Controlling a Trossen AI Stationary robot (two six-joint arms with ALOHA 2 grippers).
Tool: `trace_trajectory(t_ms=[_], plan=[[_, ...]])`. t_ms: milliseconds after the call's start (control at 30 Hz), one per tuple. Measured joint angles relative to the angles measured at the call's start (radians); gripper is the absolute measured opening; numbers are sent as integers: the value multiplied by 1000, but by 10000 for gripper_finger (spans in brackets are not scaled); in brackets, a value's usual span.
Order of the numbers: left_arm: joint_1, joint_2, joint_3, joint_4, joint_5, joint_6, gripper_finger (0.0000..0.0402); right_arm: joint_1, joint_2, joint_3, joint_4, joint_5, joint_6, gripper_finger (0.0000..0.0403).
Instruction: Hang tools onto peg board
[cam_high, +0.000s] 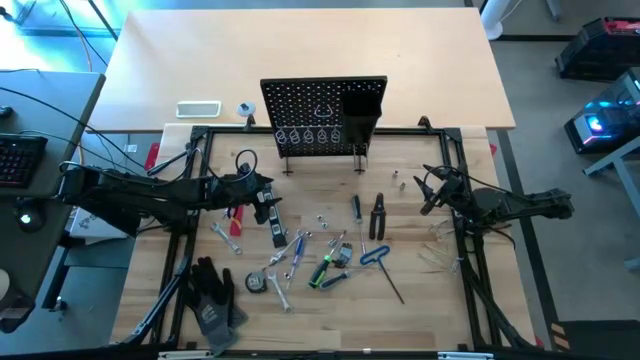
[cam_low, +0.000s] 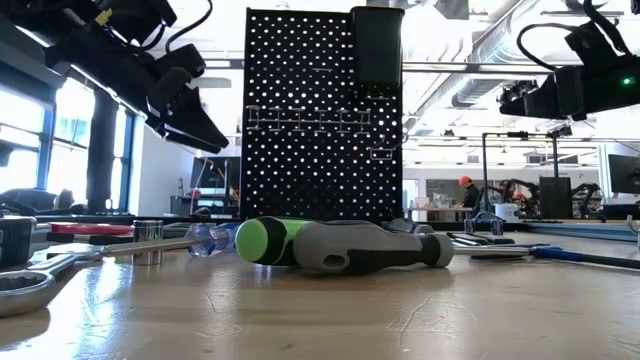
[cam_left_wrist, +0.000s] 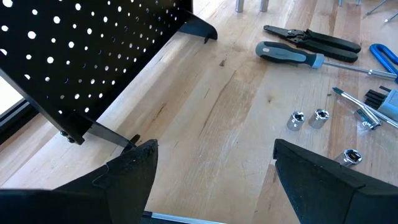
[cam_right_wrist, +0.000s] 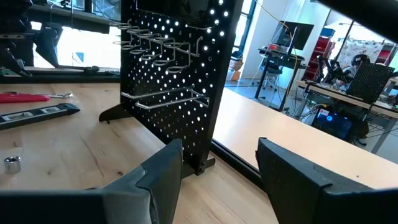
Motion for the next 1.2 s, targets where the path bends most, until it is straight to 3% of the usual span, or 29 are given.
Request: trace_trajectory(t_ms=[300,633,1200], plan=[[0,0,0,5,0,2,310,0,0,0,0,0,0,200],[0,0,0,209,0,131,310,0,0,0,0,0,0,200],[14,3,4,1066,-27,246,310,0,0,0,0,0,0,200]])
